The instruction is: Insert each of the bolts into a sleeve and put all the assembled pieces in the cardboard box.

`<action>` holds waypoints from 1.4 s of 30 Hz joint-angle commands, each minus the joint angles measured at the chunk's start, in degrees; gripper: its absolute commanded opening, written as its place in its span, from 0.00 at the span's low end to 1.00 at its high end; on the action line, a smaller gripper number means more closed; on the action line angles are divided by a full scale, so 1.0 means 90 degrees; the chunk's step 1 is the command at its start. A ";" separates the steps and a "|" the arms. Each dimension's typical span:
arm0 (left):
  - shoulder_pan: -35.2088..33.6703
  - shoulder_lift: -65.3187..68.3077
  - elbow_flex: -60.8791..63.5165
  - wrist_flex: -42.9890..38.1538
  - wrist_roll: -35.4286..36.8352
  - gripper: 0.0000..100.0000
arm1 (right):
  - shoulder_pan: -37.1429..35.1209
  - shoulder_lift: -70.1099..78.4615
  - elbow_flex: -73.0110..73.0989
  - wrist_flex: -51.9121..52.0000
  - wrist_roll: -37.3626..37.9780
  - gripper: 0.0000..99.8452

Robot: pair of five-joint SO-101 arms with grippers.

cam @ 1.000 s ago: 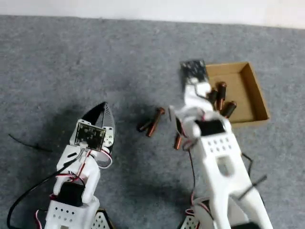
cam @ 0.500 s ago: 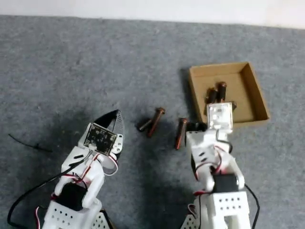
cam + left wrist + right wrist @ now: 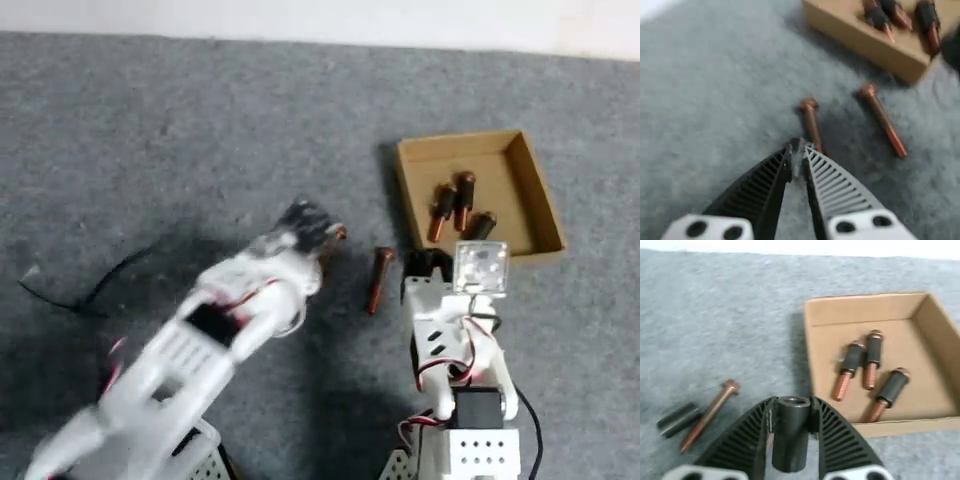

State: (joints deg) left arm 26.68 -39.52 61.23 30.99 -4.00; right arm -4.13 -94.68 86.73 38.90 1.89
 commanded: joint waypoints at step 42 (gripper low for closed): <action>-0.0581 0.6208 -0.4781 0.0664 -0.0010 0.18 | 0.0190 -0.0103 0.0200 -0.0562 0.0059 0.00</action>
State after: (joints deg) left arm 22.37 16.92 20.62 34.42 -3.82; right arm -2.90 -94.86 88.92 35.38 1.89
